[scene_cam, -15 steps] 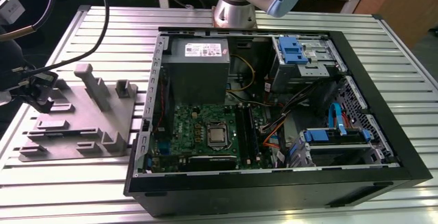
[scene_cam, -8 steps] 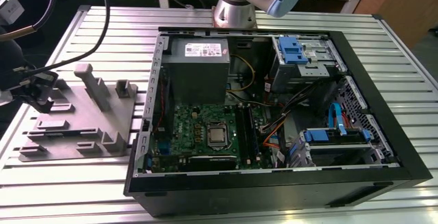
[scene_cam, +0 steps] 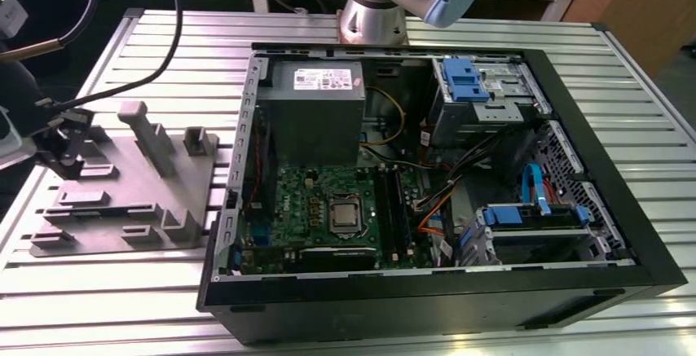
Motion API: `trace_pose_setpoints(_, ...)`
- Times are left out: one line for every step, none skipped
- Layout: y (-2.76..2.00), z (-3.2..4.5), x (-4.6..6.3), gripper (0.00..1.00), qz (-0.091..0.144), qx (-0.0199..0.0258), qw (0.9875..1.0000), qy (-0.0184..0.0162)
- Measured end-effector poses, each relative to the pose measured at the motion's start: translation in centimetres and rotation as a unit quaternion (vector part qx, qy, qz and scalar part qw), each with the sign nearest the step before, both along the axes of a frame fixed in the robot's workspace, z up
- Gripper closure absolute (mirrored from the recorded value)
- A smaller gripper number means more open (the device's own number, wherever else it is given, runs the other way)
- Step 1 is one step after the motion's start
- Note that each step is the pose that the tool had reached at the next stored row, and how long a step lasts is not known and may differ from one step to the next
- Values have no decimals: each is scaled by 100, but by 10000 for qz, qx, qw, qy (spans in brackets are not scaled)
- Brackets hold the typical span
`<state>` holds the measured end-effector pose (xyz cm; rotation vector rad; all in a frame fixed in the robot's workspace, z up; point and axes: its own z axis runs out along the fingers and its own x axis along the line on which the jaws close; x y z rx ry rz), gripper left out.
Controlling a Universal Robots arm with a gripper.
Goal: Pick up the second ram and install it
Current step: 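Pick up the second ram and move it above second insertion slot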
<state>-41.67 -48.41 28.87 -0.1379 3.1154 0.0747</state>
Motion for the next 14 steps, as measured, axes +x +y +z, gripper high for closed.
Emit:
trace_pose_setpoints(0, -1, 0, 90, 89, 0, 10000, 0)
trace_pose_setpoints(0, -2, 0, 90, 180, 0, 9998, 0)
trace_pose_setpoints(0, -4, 0, 90, 270, 0, 9996, 0)
trace_pose_setpoints(0, -5, 0, 90, 359, 0, 9994, 0)
trace_pose_setpoints(0, -6, 0, 90, 450, 0, 9990, 0)
trace_pose_setpoints(0, -8, 0, 90, 544, 0, 9985, 0)
trace_pose_setpoints(0, -9, 0, 90, 635, 0, 9980, 0)
trace_pose_setpoints(0, -10, 0, 90, 724, 0, 9974, 0)
trace_pose_setpoints(0, -11, 0, 90, 814, 0, 9967, 0)
trace_pose_setpoints(0, -13, 0, 90, 903, 0, 9959, 0)
trace_pose_setpoints(0, -14, 0, 90, 992, 0, 9951, 0)
trace_pose_setpoints(0, -16, 0, 90, 1091, 0, 9940, 0)
trace_pose_setpoints(0, -17, 0, 90, 1179, 0, 9930, 0)
trace_pose_setpoints(0, -19, 0, 90, 1269, 0, 9919, 0)
